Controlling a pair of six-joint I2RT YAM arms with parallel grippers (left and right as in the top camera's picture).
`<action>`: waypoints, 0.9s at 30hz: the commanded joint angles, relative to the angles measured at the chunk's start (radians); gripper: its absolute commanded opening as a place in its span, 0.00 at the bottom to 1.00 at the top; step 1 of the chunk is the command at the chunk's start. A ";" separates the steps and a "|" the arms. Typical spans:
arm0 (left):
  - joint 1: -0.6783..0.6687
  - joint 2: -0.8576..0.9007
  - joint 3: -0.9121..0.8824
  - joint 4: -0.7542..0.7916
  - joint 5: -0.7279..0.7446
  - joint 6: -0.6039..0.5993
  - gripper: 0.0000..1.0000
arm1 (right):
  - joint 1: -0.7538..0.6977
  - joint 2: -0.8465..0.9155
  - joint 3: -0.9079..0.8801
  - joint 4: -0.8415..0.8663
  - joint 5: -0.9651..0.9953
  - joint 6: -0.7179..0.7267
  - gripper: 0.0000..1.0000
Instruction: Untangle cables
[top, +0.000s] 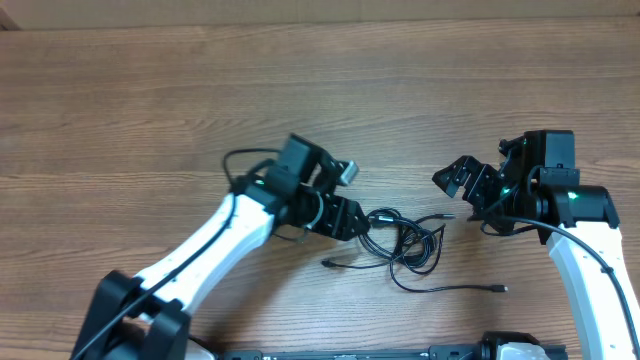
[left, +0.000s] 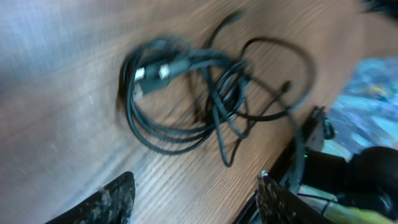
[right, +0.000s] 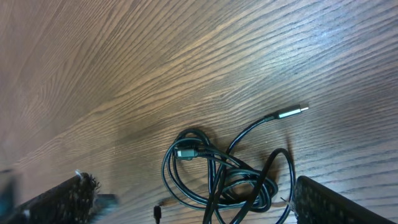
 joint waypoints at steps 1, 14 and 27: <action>-0.037 0.055 0.013 0.005 -0.093 -0.206 0.64 | 0.002 -0.008 -0.005 0.002 -0.006 0.012 1.00; -0.117 0.203 0.013 0.068 -0.089 -0.319 0.72 | 0.002 -0.008 -0.005 0.000 -0.006 0.011 1.00; -0.147 0.310 0.013 0.174 -0.112 -0.410 0.66 | 0.002 -0.008 -0.005 -0.016 -0.006 0.006 1.00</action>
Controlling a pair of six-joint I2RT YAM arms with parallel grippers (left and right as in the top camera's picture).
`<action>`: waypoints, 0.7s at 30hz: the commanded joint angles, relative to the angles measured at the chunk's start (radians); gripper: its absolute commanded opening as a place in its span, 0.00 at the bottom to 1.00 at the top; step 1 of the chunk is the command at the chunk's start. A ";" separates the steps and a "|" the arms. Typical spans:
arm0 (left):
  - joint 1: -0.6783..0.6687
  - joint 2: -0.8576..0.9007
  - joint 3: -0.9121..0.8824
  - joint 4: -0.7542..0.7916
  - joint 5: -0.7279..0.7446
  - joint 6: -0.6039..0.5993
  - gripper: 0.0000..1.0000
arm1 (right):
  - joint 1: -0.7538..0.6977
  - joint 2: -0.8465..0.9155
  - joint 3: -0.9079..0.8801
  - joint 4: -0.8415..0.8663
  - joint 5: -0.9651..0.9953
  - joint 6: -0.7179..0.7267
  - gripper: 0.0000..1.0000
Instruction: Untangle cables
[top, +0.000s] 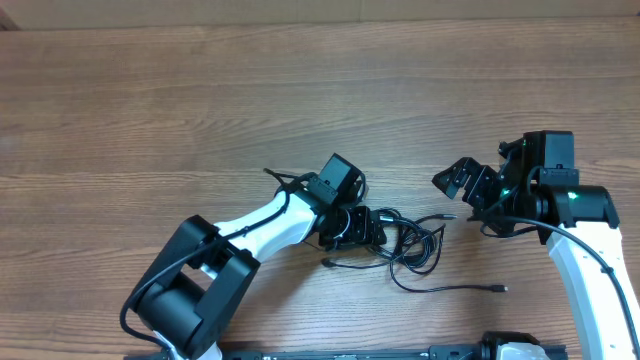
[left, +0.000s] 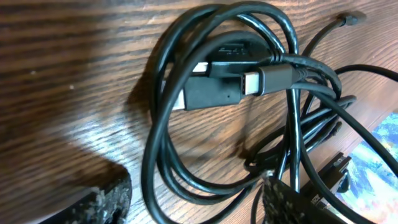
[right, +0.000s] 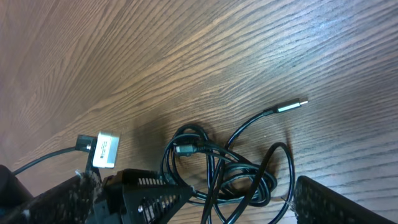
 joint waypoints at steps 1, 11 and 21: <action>-0.027 0.052 0.012 0.000 -0.050 -0.025 0.66 | 0.002 -0.008 -0.005 0.003 -0.006 0.001 1.00; -0.064 0.100 0.012 0.061 -0.074 -0.089 0.10 | 0.002 -0.008 -0.005 -0.021 -0.017 -0.011 0.91; -0.027 0.042 0.016 0.122 -0.060 0.013 0.04 | 0.002 -0.008 -0.005 -0.056 -0.035 -0.093 0.73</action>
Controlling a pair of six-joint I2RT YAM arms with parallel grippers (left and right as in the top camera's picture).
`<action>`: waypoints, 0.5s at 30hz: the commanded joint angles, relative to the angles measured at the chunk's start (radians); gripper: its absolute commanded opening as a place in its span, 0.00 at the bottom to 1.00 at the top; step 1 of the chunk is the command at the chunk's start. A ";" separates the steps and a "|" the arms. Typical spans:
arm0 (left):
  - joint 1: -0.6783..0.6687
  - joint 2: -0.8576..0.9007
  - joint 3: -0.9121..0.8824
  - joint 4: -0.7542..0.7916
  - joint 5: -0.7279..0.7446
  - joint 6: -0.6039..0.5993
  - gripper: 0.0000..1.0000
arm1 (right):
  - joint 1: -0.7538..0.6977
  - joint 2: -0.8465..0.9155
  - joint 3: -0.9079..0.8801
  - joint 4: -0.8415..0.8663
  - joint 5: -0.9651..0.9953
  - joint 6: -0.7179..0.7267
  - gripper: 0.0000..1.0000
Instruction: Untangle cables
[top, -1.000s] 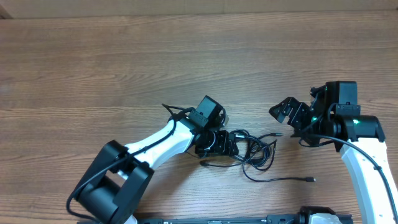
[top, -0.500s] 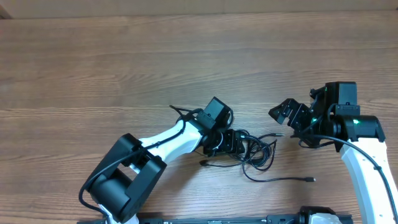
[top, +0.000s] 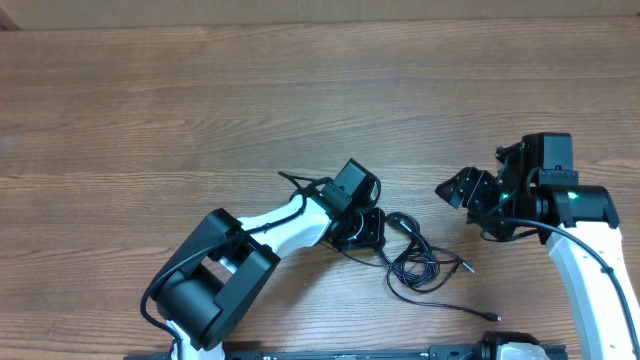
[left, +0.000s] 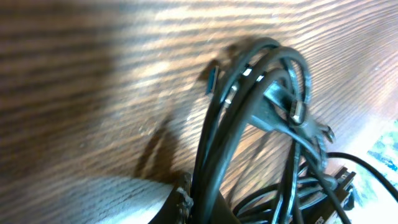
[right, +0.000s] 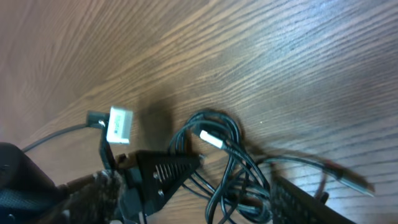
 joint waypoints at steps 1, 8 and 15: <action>0.035 -0.059 -0.006 0.003 -0.035 0.093 0.04 | 0.002 -0.008 -0.005 -0.005 -0.025 -0.074 0.73; 0.066 -0.367 -0.006 -0.009 -0.103 0.415 0.04 | 0.002 -0.008 -0.005 -0.007 -0.176 -0.260 0.76; 0.066 -0.663 -0.006 -0.011 -0.104 0.732 0.04 | 0.002 -0.008 -0.005 -0.016 -0.450 -0.534 0.82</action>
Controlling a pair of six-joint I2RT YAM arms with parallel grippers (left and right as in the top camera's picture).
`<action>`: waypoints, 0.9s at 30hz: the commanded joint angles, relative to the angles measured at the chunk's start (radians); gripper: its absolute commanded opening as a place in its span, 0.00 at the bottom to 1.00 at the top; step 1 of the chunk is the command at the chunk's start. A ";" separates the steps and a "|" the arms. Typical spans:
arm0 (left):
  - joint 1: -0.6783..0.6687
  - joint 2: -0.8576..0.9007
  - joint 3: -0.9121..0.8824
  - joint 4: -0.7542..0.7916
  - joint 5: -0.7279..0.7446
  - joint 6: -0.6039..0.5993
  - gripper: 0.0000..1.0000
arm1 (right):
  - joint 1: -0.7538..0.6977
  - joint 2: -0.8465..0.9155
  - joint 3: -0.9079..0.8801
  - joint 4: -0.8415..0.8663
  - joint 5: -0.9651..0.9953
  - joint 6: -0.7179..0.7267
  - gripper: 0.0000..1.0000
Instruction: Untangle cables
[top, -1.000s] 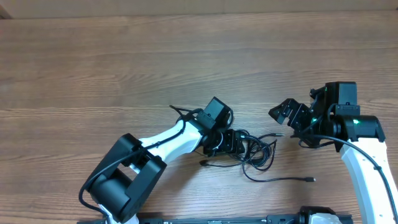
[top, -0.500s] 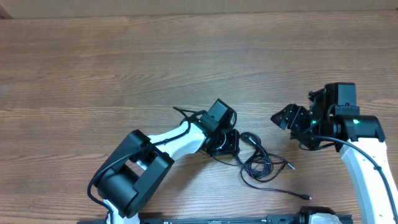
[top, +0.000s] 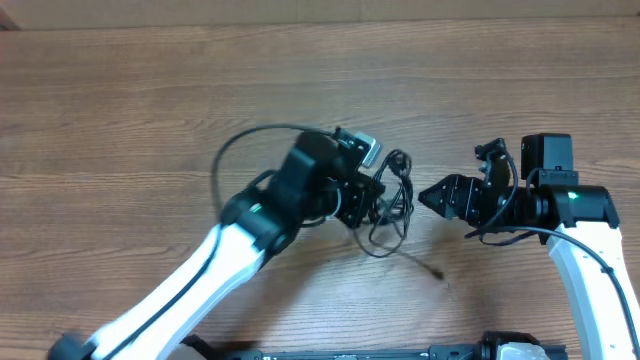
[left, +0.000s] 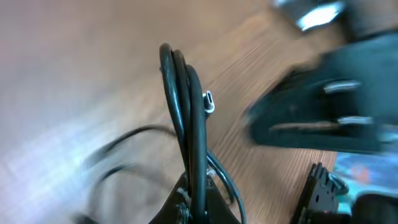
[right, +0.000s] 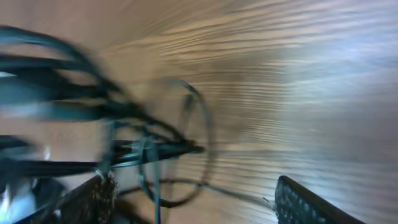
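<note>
A tangle of thin black cables (top: 396, 198) hangs lifted off the wooden table (top: 150, 90). My left gripper (top: 372, 205) is shut on several strands of it. In the left wrist view the strands (left: 186, 93) rise from between the shut jaws of the left gripper (left: 194, 194), and a small connector (left: 208, 102) shows beside them. One loose end (top: 436, 271) trails toward the table. My right gripper (top: 432, 196) stands open just right of the tangle, pointing at it. The right wrist view is blurred: the cables (right: 143, 149) loop ahead of the open right gripper (right: 193, 199).
The left arm's own black camera lead (top: 240, 150) arcs above its forearm. A black rail (top: 400, 352) runs along the table's near edge. Bare wood lies at the back and far left.
My left gripper, shut on the tangle low on the table, now holds it raised and farther back. The right gripper has come left, close to the tangle. The trailing end has been drawn in.
The left gripper stood open left of the tangle lying on the table, then open around the coil's left side. Then it was shut on the strands, and now holds them lifted. The right gripper stayed open to the right, then came closer.
</note>
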 joint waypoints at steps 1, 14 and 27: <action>-0.003 -0.101 0.005 0.000 -0.010 0.225 0.04 | 0.002 -0.008 -0.005 -0.010 -0.241 -0.231 0.82; -0.003 -0.223 0.006 -0.079 -0.015 0.199 0.04 | 0.014 -0.042 -0.002 0.037 -0.365 -0.349 0.81; -0.002 -0.223 0.006 0.009 0.177 0.132 0.04 | 0.104 -0.042 -0.002 0.039 -0.489 -0.580 0.67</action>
